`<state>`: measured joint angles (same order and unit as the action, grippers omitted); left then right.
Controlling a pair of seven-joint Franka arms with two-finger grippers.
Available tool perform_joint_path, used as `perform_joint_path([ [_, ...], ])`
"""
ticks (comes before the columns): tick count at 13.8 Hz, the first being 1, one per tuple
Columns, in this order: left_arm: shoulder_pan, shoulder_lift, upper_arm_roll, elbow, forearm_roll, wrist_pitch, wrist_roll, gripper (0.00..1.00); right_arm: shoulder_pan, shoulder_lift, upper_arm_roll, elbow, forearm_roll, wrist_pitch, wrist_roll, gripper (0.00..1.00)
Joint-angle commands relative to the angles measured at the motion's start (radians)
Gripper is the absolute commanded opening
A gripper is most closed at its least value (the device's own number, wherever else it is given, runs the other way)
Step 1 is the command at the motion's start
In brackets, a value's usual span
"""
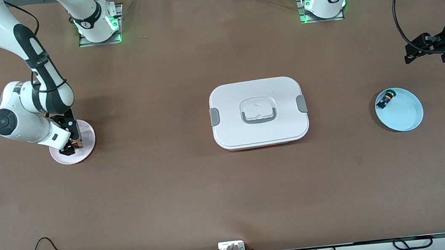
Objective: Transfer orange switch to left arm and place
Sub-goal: 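Close the right gripper on the orange switch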
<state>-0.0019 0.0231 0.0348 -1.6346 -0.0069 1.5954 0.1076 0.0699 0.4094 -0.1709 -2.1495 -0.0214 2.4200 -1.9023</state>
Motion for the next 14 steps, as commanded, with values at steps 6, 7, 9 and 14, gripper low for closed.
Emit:
perform_joint_path([
  [6, -0.006, -0.012, -0.001, -0.004, 0.021, -0.009, -0.006, 1.00, -0.012, 0.011, 0.011, -0.007, 0.040, 0.033, -0.024, 1.00],
  [7, -0.006, -0.014, 0.000, -0.004, 0.021, -0.009, -0.006, 1.00, -0.012, 0.012, 0.013, -0.007, 0.040, 0.034, -0.024, 1.00],
  [9, -0.006, -0.012, 0.001, -0.004, 0.021, -0.009, -0.006, 1.00, -0.012, 0.017, 0.013, -0.007, 0.041, 0.037, -0.030, 1.00],
  [14, -0.006, -0.014, -0.001, -0.004, 0.021, -0.009, -0.006, 1.00, -0.012, 0.034, 0.013, -0.007, 0.118, 0.048, -0.098, 1.00],
])
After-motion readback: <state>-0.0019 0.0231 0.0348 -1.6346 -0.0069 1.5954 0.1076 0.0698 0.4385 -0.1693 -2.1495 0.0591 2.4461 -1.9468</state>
